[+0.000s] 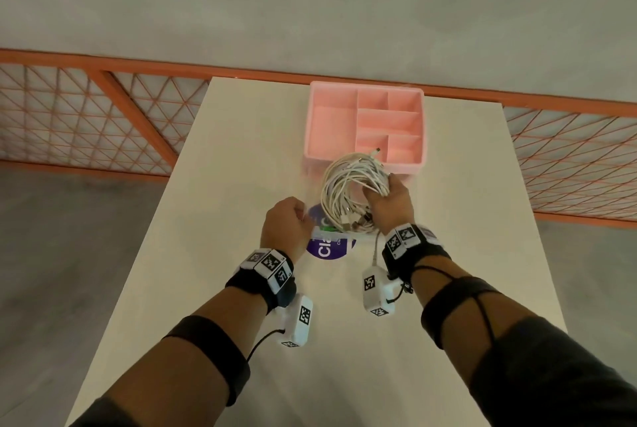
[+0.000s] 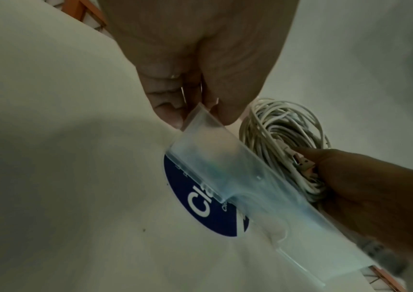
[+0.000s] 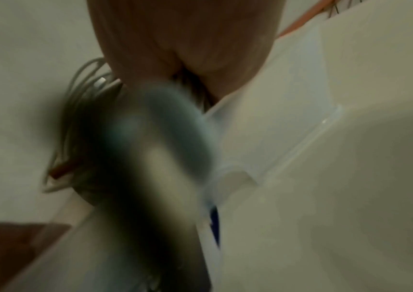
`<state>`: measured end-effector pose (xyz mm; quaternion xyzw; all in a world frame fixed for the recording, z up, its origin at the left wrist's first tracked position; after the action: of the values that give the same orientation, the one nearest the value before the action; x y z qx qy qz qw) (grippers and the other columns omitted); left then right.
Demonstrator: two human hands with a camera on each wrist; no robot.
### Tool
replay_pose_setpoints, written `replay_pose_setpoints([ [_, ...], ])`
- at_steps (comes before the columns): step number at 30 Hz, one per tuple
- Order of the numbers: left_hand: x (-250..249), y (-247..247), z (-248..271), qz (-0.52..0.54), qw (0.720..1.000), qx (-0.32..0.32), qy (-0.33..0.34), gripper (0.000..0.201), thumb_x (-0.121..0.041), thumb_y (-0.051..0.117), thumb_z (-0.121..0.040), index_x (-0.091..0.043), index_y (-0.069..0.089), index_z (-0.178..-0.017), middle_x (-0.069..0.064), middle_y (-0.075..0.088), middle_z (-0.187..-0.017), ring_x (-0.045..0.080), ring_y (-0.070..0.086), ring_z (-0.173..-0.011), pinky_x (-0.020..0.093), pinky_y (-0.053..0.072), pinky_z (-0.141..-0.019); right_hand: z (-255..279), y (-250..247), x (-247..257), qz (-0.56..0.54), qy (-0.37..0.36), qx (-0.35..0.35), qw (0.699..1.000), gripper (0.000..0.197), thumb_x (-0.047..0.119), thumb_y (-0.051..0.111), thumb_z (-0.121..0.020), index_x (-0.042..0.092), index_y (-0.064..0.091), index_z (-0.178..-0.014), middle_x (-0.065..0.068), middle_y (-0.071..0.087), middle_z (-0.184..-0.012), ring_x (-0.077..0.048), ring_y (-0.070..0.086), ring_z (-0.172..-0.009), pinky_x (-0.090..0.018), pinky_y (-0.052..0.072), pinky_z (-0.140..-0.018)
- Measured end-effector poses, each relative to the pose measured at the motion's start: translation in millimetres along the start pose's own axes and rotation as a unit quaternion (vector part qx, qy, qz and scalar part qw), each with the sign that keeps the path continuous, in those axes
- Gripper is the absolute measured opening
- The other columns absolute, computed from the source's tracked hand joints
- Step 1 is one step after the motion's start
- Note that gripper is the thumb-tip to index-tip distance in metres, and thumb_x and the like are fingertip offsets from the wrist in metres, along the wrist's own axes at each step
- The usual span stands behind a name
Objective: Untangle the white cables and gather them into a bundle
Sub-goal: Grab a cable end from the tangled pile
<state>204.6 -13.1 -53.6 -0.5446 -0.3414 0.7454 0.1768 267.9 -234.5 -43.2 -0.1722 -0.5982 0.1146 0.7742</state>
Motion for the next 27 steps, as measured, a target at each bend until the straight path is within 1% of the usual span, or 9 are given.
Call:
replay_pose_setpoints([
  [6,-4.9,-1.7,2.9,-0.006,1.0,0.007,-0.001,0.011,-0.018,0.063,-0.094,-0.007,0.064,-0.094,0.002,0.063,-0.087,0.02,0.06,-0.077,0.016,0.037,-0.054,-16.4,3.7,-8.0,0.098,0.0,0.038,0.994,0.027,0.02,0.06,-0.088,0.017,0.066,-0.114,-0.005,0.071,-0.099,-0.027,0.065,-0.09,-0.032,0.05,-0.081],
  [9,-8.9,2.8,3.1,0.001,1.0,0.028,0.011,0.035,-0.02,0.062,-0.094,-0.01,0.058,-0.127,0.009,0.06,-0.122,0.028,0.063,-0.104,0.03,0.052,-0.081,-16.8,6.8,-5.4,0.136,-0.005,0.064,0.989,0.024,0.02,0.058,-0.089,0.017,0.067,-0.11,-0.008,0.07,-0.099,-0.03,0.064,-0.09,-0.034,0.05,-0.081],
  [11,-21.9,-0.7,3.4,-0.025,0.998,-0.003,0.051,0.056,-0.02,0.063,-0.092,-0.01,0.043,-0.144,0.01,0.047,-0.141,0.031,0.053,-0.122,0.044,0.047,-0.099,-16.9,10.6,-7.5,0.164,0.008,0.084,0.983,0.019,0.017,0.055,-0.087,0.015,0.067,-0.102,-0.008,0.068,-0.091,-0.033,0.065,-0.089,-0.031,0.045,-0.074],
  [13,-50.4,-6.8,5.2,-0.081,0.985,-0.04,0.148,0.06,-0.025,0.063,-0.09,-0.011,0.043,-0.144,0.009,0.048,-0.143,0.03,0.052,-0.124,0.051,0.041,-0.104,-12.9,19.5,-15.5,0.226,0.032,0.124,0.966,0.014,0.014,0.054,-0.086,0.015,0.064,-0.096,-0.011,0.067,-0.091,-0.034,0.065,-0.089,-0.029,0.043,-0.071],
  [14,-64.7,-4.4,5.6,-0.096,0.974,-0.032,0.202,0.059,-0.028,0.062,-0.09,-0.011,0.044,-0.143,0.009,0.051,-0.142,0.029,0.054,-0.122,0.051,0.041,-0.105,-10.0,25.1,-19.6,0.259,0.041,0.146,0.954,0.014,0.013,0.054,-0.086,0.014,0.064,-0.096,-0.013,0.068,-0.094,-0.034,0.065,-0.09,-0.029,0.043,-0.07],
  [16,-81.4,11.5,4.6,-0.111,0.959,0.055,0.255,0.059,-0.031,0.063,-0.092,-0.01,0.045,-0.143,0.008,0.05,-0.144,0.029,0.055,-0.124,0.046,0.042,-0.107,-7.3,31.0,-22.6,0.292,0.044,0.152,0.943,0.02,0.014,0.053,-0.088,0.012,0.066,-0.102,-0.013,0.07,-0.102,-0.033,0.065,-0.092,-0.029,0.043,-0.07],
  [19,-80.3,34.9,-1.1,-0.179,0.938,0.154,0.254,0.077,-0.036,0.066,-0.09,-0.01,0.031,-0.154,0.006,0.026,-0.163,0.025,0.033,-0.145,0.047,0.033,-0.116,-11.1,28.1,-19.6,0.287,0.055,0.113,0.95,0.02,0.015,0.053,-0.089,0.007,0.065,-0.104,-0.015,0.069,-0.104,-0.035,0.065,-0.093,-0.029,0.042,-0.07],
  [24,-81.1,38.9,-3.1,-0.185,0.938,0.137,0.259,0.091,-0.034,0.073,-0.087,-0.01,0.021,-0.157,0.008,0.021,-0.164,0.025,0.022,-0.15,0.047,0.031,-0.118,-15.3,25.7,-26.1,0.273,0.086,0.096,0.953,0.021,0.015,0.055,-0.087,0.005,0.063,-0.104,-0.017,0.068,-0.106,-0.036,0.064,-0.095,-0.029,0.043,-0.07],
  [27,-70.7,30.8,-2.0,-0.173,0.952,0.084,0.239,0.084,-0.035,0.073,-0.087,-0.008,0.03,-0.153,0.012,0.026,-0.161,0.029,0.026,-0.148,0.046,0.029,-0.119,-14.9,18.8,-27.0,0.252,0.095,0.078,0.96,0.022,0.014,0.055,-0.087,0.004,0.062,-0.105,-0.018,0.067,-0.107,-0.036,0.061,-0.092,-0.03,0.041,-0.07],
])
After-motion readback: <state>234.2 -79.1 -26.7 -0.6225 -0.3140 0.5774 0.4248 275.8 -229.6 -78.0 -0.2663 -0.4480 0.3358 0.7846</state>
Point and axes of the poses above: each hand's wrist, its own z-axis away from the middle knuckle, its own y-axis out of the palm, x = y × z, the point moved 8 cm from there along -z, towards the middle knuckle
